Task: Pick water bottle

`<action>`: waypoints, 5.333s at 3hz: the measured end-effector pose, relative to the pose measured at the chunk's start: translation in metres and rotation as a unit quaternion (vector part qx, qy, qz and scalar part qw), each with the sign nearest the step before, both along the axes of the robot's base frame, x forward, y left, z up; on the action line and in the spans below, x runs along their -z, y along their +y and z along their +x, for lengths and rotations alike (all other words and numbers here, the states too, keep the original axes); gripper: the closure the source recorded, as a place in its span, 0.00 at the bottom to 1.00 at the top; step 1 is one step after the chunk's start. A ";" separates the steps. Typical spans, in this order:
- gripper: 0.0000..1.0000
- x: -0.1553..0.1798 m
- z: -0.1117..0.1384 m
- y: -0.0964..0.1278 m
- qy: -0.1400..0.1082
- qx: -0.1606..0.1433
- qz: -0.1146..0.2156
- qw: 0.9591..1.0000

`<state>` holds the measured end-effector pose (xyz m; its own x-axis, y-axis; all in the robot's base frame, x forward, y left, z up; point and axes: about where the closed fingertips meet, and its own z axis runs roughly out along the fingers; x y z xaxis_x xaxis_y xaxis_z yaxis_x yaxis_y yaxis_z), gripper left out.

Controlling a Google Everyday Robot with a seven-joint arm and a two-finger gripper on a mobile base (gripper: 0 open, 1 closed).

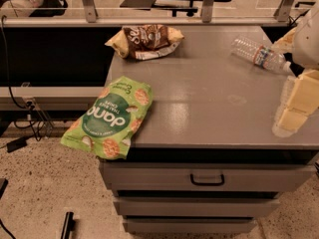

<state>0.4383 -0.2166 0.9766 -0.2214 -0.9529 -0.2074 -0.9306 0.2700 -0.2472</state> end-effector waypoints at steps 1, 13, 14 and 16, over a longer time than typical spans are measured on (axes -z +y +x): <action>0.00 0.000 0.000 0.000 0.000 0.000 0.000 1.000; 0.00 0.092 0.274 -0.162 -0.125 0.189 0.208 0.952; 0.03 0.116 0.278 -0.164 -0.109 0.205 0.223 0.947; 0.57 0.128 0.276 -0.163 -0.096 0.204 0.243 0.943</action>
Offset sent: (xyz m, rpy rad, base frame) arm 0.0729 -0.0529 0.0026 0.0205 -0.0763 -0.1284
